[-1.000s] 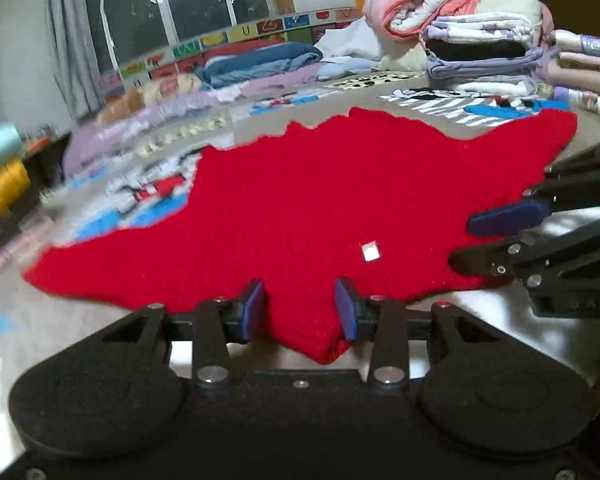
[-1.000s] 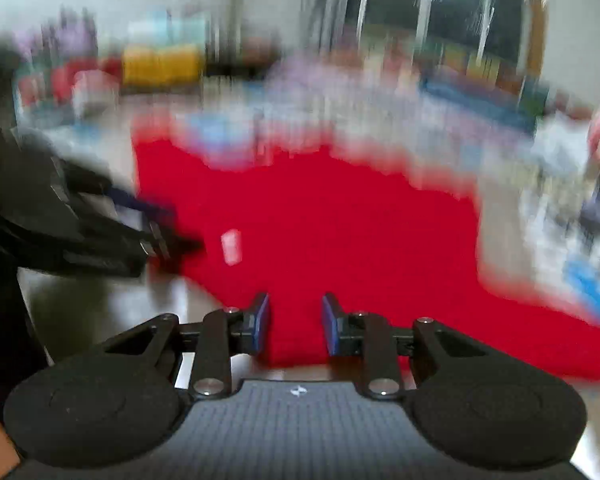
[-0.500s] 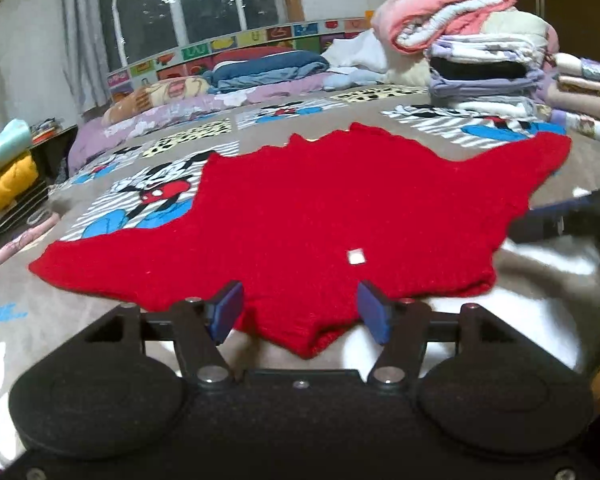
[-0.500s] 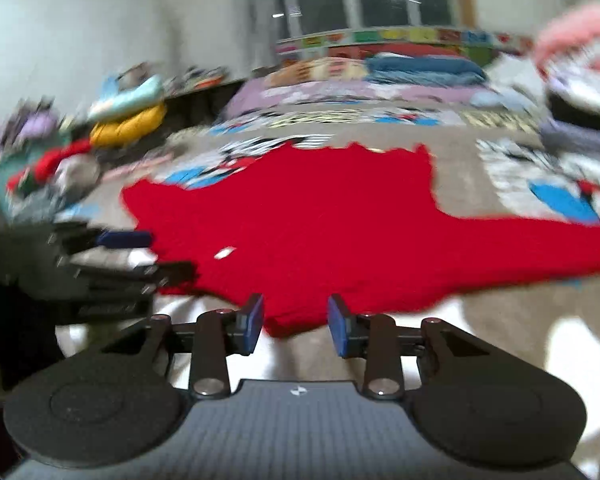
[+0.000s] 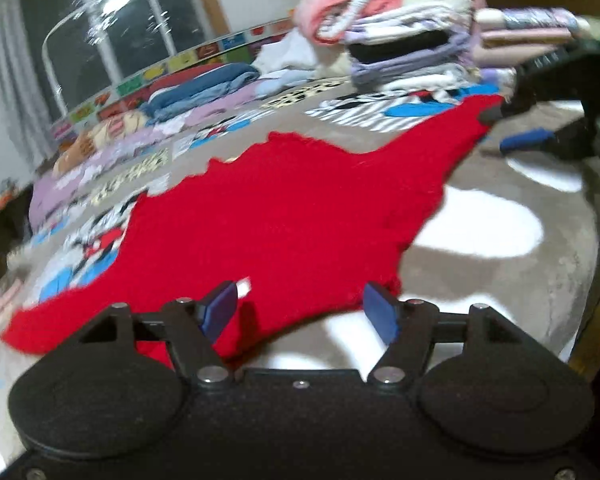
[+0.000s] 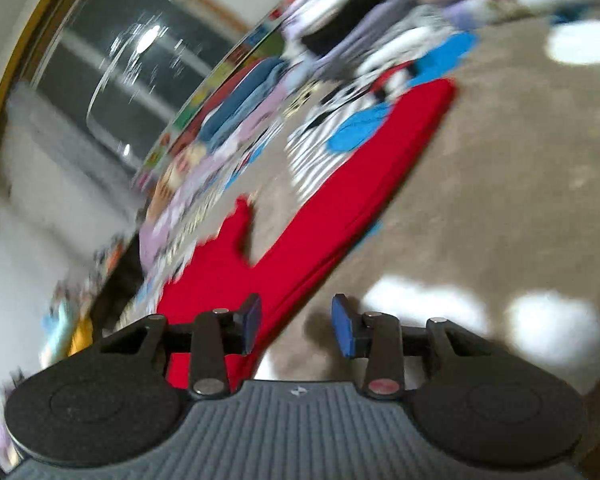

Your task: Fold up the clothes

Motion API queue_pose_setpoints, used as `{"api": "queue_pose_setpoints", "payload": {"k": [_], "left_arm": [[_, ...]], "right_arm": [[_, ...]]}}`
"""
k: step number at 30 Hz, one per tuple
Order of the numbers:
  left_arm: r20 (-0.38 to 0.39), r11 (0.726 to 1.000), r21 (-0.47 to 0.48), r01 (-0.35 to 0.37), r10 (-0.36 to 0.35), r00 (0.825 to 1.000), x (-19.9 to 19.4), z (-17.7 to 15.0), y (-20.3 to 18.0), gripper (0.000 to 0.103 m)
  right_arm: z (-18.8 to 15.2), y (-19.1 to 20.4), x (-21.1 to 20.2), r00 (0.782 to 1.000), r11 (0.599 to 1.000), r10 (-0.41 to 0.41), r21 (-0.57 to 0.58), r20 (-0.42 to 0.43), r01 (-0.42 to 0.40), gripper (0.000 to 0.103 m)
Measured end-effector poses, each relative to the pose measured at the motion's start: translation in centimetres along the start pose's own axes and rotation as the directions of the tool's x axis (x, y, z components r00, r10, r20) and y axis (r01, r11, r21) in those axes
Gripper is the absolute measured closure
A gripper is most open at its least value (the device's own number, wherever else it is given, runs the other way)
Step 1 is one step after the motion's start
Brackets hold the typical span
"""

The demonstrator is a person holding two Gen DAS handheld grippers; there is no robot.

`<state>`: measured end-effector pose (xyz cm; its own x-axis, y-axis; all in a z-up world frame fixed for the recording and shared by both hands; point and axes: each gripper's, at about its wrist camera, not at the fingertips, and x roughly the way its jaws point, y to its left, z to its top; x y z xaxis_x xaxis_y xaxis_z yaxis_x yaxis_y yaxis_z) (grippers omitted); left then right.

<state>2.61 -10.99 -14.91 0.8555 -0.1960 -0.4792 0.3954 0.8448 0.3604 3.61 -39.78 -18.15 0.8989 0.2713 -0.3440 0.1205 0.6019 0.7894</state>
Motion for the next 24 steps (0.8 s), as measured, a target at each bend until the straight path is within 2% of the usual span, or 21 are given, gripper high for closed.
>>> {"api": "queue_pose_setpoints", "payload": {"k": [4,6,10,12,14,15,17,20,22,24], "left_arm": [[0.013,0.997,0.077,-0.009,0.008,1.000,0.7,1.5,-1.7,0.034],[0.009,0.993,0.117,-0.018,0.017,1.000,0.7,2.2,-2.3,0.034],[0.017,0.982,0.185,-0.039,0.037,0.999,-0.2,2.3,-3.5,0.032],[-0.007,0.979,0.197,-0.044,0.047,0.999,-0.3,1.6,-3.5,0.033],[-0.086,0.985,0.174,-0.002,0.017,0.996,0.0,0.5,-2.8,0.034],[-0.088,0.989,0.147,0.010,0.003,0.996,-0.4,0.0,-2.3,0.034],[-0.067,0.993,0.117,0.019,-0.011,0.998,-1.4,-0.2,-1.5,0.034],[0.012,0.997,0.072,0.034,-0.035,0.999,-2.5,0.5,-0.9,0.034],[0.071,0.998,0.059,0.037,-0.042,0.997,-2.4,1.4,-1.2,0.033],[0.078,0.998,0.034,0.058,-0.060,0.995,-1.4,1.7,-1.5,0.032]], "right_arm": [[1.6,-2.0,-0.3,0.996,0.997,-0.024,0.074,0.080,0.018,0.063],[2.3,-2.7,-0.4,0.994,0.995,-0.027,0.102,0.105,0.017,0.060],[3.0,-3.4,-0.1,0.993,0.990,-0.018,0.138,0.114,0.002,0.056],[3.1,-3.4,0.2,0.994,0.992,-0.012,0.123,0.106,-0.001,0.054],[3.3,-3.2,0.2,0.995,0.994,-0.001,0.108,0.097,-0.010,0.050],[3.4,-3.1,0.2,0.996,0.995,0.003,0.100,0.094,-0.013,0.049],[3.4,-2.9,-0.1,0.996,0.995,0.010,0.095,0.090,-0.018,0.049],[3.2,-2.7,-0.5,0.996,0.995,0.014,0.099,0.086,-0.023,0.048],[3.2,-2.6,-0.4,0.996,0.994,0.015,0.103,0.083,-0.024,0.048],[3.0,-2.4,-0.2,0.997,0.994,0.015,0.103,0.081,-0.024,0.046]]}}
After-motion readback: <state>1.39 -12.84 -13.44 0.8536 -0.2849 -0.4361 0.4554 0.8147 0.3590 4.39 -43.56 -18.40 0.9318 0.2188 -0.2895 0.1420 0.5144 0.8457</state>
